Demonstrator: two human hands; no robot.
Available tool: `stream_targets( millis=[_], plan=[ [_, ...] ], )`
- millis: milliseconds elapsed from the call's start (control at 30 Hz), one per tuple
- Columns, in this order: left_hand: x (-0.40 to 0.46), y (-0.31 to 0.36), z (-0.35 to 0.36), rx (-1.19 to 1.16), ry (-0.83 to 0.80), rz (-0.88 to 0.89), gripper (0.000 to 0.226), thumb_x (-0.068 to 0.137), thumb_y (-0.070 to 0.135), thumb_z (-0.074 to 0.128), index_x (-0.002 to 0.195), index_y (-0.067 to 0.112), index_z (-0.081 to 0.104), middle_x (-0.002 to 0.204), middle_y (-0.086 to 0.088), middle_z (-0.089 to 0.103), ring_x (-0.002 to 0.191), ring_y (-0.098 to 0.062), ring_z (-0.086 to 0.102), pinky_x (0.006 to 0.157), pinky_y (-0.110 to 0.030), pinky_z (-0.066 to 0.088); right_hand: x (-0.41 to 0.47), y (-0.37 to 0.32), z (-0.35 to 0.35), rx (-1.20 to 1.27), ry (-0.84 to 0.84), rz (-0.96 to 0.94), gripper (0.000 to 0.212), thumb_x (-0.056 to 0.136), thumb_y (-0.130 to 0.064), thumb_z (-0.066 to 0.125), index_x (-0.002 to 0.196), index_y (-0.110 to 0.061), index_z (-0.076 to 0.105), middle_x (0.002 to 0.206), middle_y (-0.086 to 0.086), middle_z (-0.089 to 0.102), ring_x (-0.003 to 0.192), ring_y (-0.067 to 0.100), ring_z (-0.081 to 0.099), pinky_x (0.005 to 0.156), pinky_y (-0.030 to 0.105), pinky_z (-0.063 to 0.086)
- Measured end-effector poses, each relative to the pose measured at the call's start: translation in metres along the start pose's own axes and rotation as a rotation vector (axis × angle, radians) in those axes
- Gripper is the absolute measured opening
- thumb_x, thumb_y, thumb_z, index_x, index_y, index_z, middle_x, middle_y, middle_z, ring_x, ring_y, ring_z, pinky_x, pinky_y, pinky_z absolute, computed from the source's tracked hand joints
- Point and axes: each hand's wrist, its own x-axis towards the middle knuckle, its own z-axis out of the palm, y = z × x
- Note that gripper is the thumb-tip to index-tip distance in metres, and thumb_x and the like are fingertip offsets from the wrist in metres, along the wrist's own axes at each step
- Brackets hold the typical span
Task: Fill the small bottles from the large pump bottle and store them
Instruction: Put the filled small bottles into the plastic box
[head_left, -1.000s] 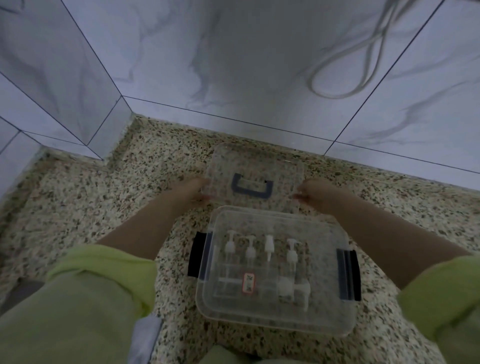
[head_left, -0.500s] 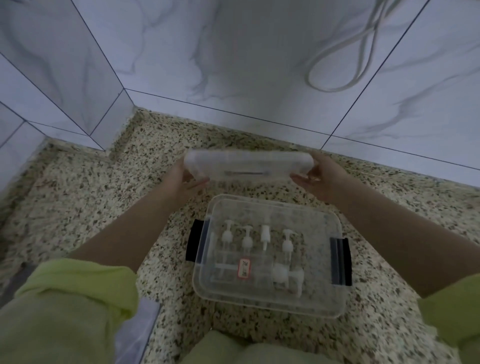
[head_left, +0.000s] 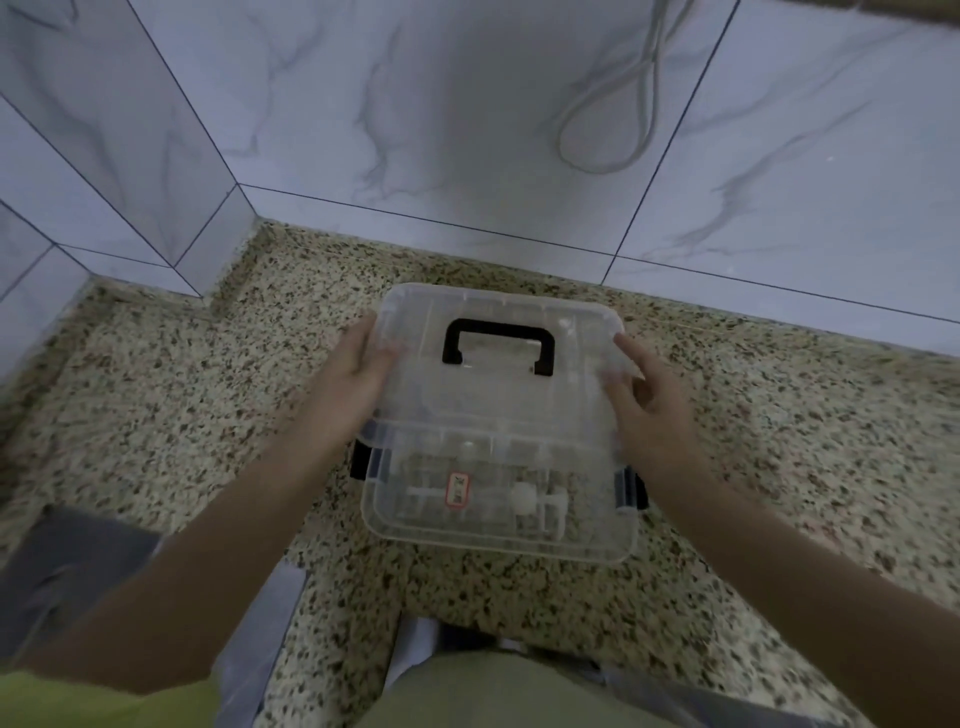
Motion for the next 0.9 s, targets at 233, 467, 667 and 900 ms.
stream_targets(
  millis=[233,467,667,900],
  plan=[
    [-0.053,-0.024,0.017,0.068,0.057,0.097,0.050,0.107,0.033,0.038,0.155,0.031,0.027,0.145,0.018,0.036,0.126,-0.002,0.038,0.101,-0.027,0.037,-0.062,0.021,0.002,-0.083,0.011,-0.120,0.050,0.110,-0.020,0.038,0.150,-0.049,0.029,0.161,-0.011,0.032,0.144,0.018,0.042,0.110,0.053,0.047],
    [-0.067,-0.043,0.032,0.087,0.016,0.041,0.054,0.108,0.031,0.035,0.159,0.024,0.019,0.151,0.021,0.023,0.134,0.006,0.021,0.108,-0.018,0.021,-0.077,0.031,0.004,-0.089,0.015,-0.058,0.050,0.109,-0.014,0.040,0.150,-0.040,0.029,0.154,-0.018,0.032,0.143,0.001,0.032,0.121,0.047,0.035],
    [-0.060,-0.052,0.033,0.171,0.049,0.070,0.053,0.107,0.032,0.035,0.158,0.023,0.022,0.160,0.004,0.031,0.145,-0.014,0.032,0.118,-0.041,0.031,-0.081,0.036,0.008,-0.094,0.017,-0.058,0.058,0.110,-0.016,0.042,0.147,-0.055,0.020,0.165,-0.025,0.007,0.154,-0.004,0.005,0.128,0.047,0.017],
    [-0.040,-0.053,0.031,0.164,0.041,0.067,0.052,0.106,0.045,0.032,0.155,0.031,0.028,0.157,0.007,0.036,0.143,-0.016,0.037,0.115,-0.048,0.036,-0.060,0.033,0.004,0.104,0.049,0.243,0.055,0.106,-0.034,0.052,0.156,-0.037,0.031,0.133,-0.021,0.048,0.108,-0.004,0.054,0.078,0.017,0.050]
  ],
)
